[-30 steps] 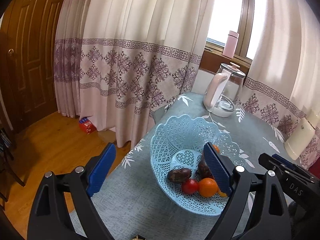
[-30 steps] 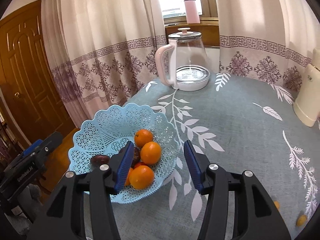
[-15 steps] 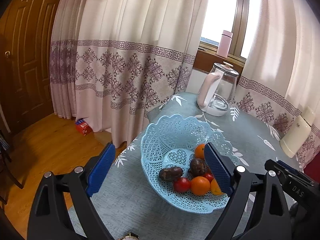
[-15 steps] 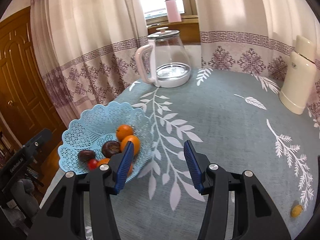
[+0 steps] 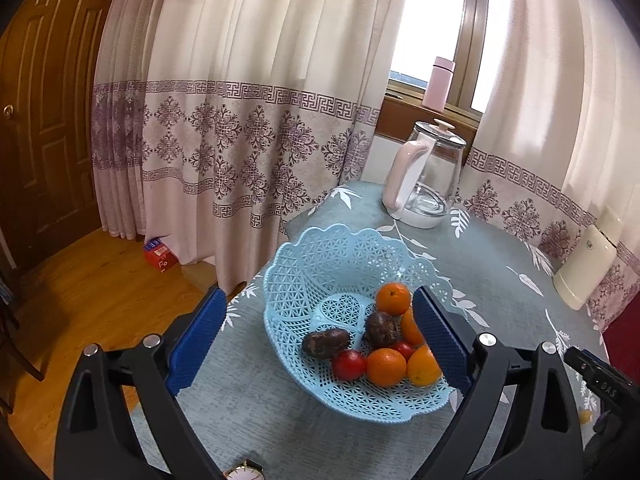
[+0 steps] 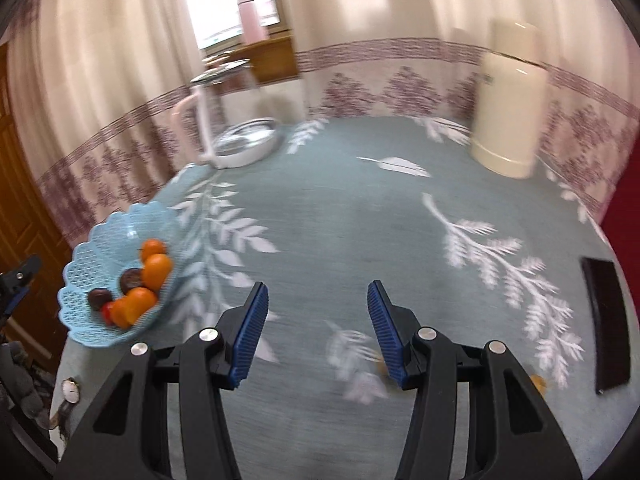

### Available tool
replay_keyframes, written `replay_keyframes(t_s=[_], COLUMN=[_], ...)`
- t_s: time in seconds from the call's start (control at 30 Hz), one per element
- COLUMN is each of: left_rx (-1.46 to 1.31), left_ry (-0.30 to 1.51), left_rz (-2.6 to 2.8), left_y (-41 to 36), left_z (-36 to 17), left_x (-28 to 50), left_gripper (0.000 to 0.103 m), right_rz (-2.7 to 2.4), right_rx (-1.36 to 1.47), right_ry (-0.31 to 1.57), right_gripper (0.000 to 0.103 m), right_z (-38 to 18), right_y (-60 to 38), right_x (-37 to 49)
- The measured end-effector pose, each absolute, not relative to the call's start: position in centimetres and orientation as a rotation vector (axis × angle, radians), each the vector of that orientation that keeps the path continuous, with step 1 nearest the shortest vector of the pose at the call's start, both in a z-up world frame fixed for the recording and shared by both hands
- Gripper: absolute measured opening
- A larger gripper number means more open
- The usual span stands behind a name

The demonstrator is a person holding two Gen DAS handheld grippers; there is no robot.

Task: Organize fruits
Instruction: 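Withdraw both open tools from the basket toward the yellow fruits, then grasp the brown-speckled yellow fruit with the right tool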

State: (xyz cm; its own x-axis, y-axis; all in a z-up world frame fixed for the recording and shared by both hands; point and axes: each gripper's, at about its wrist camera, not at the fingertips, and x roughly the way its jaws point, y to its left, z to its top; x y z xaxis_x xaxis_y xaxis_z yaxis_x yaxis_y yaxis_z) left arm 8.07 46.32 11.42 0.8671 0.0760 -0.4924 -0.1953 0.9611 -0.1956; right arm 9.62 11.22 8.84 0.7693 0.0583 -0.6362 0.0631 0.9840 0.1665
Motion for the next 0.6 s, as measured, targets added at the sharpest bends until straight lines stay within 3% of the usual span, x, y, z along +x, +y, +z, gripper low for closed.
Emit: replay_keyframes(t_s=[0.2,0.3,0.6], left_rx=[-0.231,-0.225,-0.201], left_ry=[0.502,0.501,0.503], left_rz=[0.128,0.119,0.095], left_y=[45.6,45.2,44.1], left_z=[11.5,11.6,11.6], left_x=[7.9,7.8,7.8], left_gripper=[0.098,0.098,0.099], right_rz=[-0.106,-0.161,-0.277], right_rx=[0.231,0.261,0.314], right_ry=[0.703,0.692,0.683], right_gripper=[0.052,0.060,0.061], right_z=[7.9,7.7,7.1], right_y=[6.4,4.1,-1.0], right_x=[8.1,7.1,4.6])
